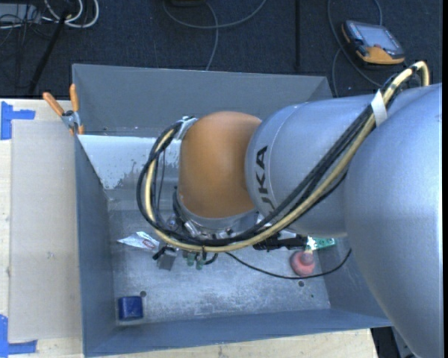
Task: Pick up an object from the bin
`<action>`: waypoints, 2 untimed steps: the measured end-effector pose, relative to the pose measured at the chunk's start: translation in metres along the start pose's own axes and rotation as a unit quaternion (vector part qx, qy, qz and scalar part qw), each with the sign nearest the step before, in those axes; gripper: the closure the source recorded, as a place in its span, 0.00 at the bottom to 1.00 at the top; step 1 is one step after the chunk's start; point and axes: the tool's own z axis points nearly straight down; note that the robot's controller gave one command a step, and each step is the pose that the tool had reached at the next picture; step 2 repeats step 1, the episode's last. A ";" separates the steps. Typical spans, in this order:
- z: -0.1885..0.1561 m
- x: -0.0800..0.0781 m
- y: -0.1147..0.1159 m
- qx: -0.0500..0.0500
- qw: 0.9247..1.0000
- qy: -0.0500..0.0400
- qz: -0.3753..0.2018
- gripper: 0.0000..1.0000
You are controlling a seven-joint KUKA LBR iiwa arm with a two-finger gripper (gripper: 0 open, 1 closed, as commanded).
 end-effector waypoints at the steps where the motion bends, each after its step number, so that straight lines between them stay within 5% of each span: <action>1: -0.028 0.021 0.007 0.002 1.000 0.002 -0.008 1.00; 2: -0.028 0.021 0.007 0.002 1.000 0.002 -0.008 1.00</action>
Offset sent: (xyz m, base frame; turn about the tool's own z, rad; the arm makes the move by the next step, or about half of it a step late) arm -0.0181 0.0115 0.0270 -0.0110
